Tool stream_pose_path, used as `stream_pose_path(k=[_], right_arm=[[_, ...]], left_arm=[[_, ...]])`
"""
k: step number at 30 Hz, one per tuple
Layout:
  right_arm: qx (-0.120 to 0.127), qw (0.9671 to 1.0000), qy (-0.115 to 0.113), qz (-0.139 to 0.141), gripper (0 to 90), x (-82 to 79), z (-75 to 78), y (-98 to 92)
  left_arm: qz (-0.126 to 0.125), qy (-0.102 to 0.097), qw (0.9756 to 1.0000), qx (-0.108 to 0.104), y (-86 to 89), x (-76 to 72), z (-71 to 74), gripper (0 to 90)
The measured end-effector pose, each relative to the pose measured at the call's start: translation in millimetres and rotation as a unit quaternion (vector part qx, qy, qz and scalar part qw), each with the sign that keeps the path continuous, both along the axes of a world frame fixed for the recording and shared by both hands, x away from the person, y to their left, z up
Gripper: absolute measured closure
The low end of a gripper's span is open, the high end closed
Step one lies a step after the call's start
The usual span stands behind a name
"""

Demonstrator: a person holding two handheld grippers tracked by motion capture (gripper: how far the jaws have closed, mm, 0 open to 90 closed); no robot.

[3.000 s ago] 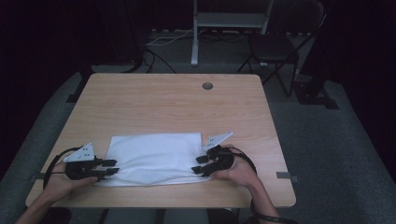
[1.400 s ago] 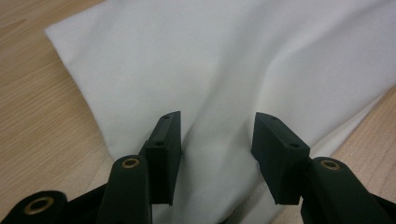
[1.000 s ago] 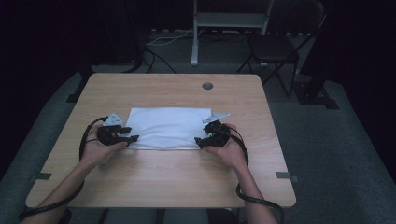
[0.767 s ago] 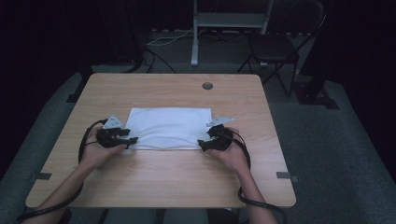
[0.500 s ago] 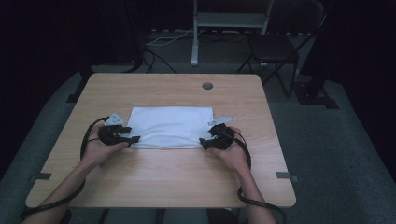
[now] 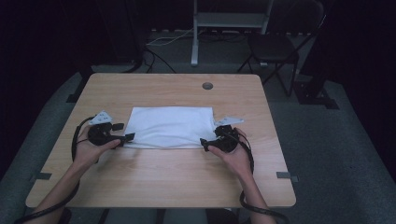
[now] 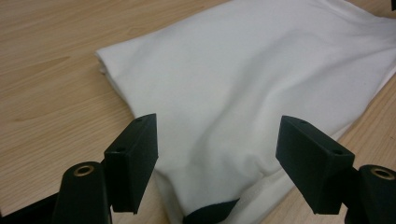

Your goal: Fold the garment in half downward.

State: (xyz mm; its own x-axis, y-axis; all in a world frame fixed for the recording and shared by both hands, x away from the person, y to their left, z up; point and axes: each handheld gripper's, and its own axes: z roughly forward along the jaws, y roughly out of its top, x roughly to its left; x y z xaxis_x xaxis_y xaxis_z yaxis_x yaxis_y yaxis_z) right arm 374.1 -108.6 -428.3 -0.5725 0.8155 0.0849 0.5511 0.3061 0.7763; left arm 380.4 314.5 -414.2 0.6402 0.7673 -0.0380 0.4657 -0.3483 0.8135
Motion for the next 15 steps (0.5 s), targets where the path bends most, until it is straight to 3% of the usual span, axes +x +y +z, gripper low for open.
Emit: stream_pose_path(k=[15], right_arm=[[0.033,0.9982,-0.039,-0.032,12.5,-7.0,4.7,-13.9]], left_arm=[[0.02,-0.007,0.9998,-0.002,8.4,-4.1,0.8,29.0]])
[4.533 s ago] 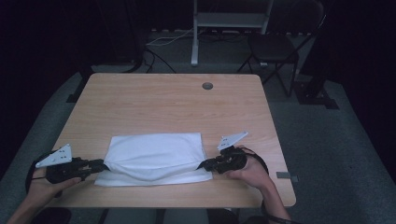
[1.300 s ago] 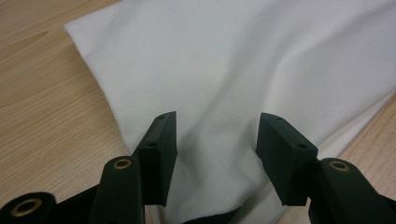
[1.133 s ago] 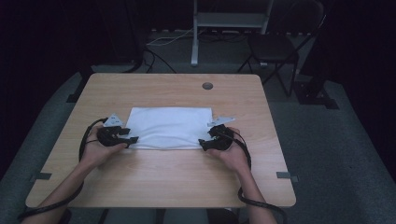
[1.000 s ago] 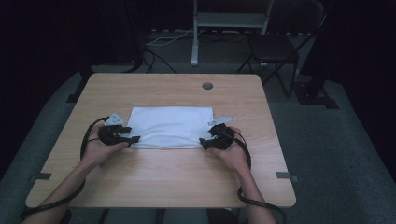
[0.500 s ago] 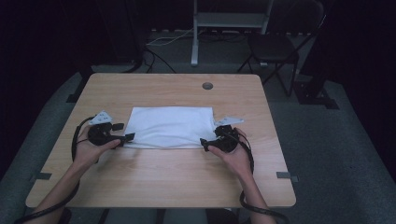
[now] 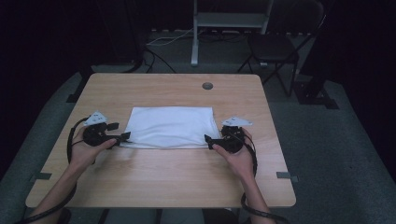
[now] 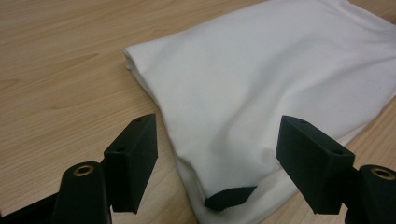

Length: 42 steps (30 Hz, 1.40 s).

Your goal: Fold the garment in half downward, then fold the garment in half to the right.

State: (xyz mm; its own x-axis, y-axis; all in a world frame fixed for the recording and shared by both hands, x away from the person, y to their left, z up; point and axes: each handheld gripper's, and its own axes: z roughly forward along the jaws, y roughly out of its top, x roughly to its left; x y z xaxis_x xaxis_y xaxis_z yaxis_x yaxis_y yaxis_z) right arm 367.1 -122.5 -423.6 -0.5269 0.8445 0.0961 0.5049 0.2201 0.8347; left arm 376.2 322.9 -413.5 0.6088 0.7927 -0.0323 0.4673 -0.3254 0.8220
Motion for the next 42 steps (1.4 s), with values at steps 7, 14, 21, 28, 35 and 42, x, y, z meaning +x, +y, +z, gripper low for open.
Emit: stream_pose_path(k=[7,14,21,28,35,42], right_arm=[[-0.002,1.0,0.0,0.002,12.5,-0.6,-2.1,-0.1],[0.002,1.0,-0.005,0.005,12.5,-1.5,1.5,1.0],[-0.012,0.9996,-0.005,0.025,12.5,0.5,1.1,10.8],[-0.017,0.9993,-0.003,0.033,12.5,0.7,-0.8,14.2],[-0.015,0.9992,-0.007,0.036,12.5,0.8,1.7,14.3],[-0.013,0.9992,-0.007,0.037,12.5,1.5,1.6,12.4]], left_arm=[[0.004,-0.001,1.0,-0.002,-0.2,-1.0,0.1,29.0],[0.006,-0.008,0.9999,-0.005,1.9,3.1,8.0,29.0],[0.023,-0.01,0.9996,-0.01,9.4,23.2,23.0,29.0],[0.059,0.018,0.9978,-0.024,18.1,71.9,29.7,29.1],[0.071,0.073,0.9946,-0.02,7.5,122.7,20.7,29.2],[0.062,0.109,0.9921,-0.001,-11.1,140.5,1.5,36.9]])
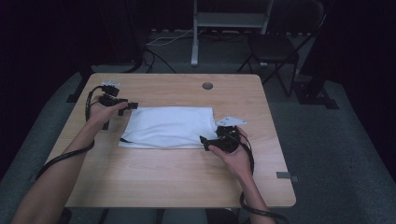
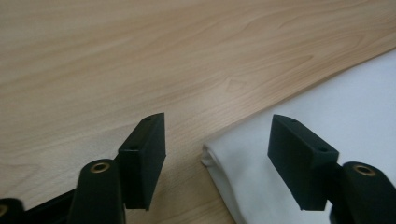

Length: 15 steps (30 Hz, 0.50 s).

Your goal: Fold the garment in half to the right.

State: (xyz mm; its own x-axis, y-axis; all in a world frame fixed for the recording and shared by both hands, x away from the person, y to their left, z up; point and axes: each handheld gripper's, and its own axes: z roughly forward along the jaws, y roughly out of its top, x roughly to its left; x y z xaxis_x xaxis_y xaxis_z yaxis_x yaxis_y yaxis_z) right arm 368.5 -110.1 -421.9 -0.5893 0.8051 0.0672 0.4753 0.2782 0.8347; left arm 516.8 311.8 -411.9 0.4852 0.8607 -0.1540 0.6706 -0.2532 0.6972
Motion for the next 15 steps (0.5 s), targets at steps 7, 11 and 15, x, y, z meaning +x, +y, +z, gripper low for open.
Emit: stream_pose_path(k=[7,11,15], right_arm=[[-0.003,1.0,0.003,0.003,12.5,0.2,-1.8,-0.2],[-0.005,1.0,0.005,0.006,12.5,0.7,-2.9,1.7],[-0.008,0.9999,0.006,0.007,12.5,0.1,-3.1,3.7]], left_arm=[[-0.011,0.016,0.9997,0.011,-8.1,-1.1,-13.7,44.5],[-0.009,0.007,0.9999,0.004,-11.4,-1.6,-15.6,50.9],[0.001,0.006,0.9999,-0.009,-9.8,-3.3,-17.8,71.0]])
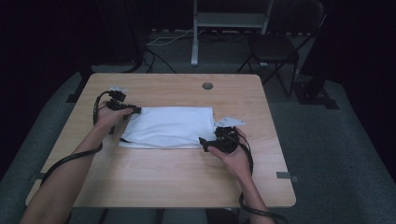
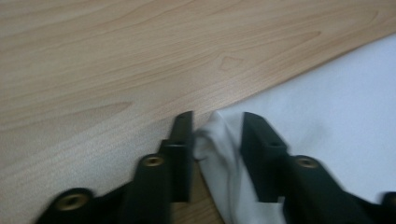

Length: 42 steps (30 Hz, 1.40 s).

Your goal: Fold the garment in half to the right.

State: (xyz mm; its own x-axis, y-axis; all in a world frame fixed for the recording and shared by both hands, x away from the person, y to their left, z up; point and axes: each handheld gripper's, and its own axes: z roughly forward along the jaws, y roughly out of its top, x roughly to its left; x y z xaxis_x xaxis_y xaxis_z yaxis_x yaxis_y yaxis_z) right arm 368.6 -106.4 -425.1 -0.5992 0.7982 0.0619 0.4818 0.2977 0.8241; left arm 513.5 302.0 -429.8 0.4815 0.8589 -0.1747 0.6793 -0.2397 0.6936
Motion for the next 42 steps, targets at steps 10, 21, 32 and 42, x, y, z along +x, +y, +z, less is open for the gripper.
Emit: stream_pose_path(k=[10,21,32,42], right_arm=[[-0.023,0.9984,-0.003,0.052,12.5,2.3,7.3,28.7],[-0.044,0.9891,-0.006,0.14,12.5,16.4,17.0,109.9],[-0.059,0.9727,-0.008,0.224,14.5,21.6,18.9,203.9],[-0.078,0.9591,-0.008,0.272,24.6,22.3,12.0,266.7]], left_arm=[[-0.006,-0.012,0.9996,-0.026,3.2,-8.4,16.8,84.6],[-0.019,-0.024,0.9994,-0.014,5.4,-19.0,35.6,85.0],[-0.021,-0.026,0.9994,-0.009,9.0,-25.3,41.3,85.2],[-0.025,-0.021,0.9995,0.0,12.2,-27.0,40.2,85.2]])
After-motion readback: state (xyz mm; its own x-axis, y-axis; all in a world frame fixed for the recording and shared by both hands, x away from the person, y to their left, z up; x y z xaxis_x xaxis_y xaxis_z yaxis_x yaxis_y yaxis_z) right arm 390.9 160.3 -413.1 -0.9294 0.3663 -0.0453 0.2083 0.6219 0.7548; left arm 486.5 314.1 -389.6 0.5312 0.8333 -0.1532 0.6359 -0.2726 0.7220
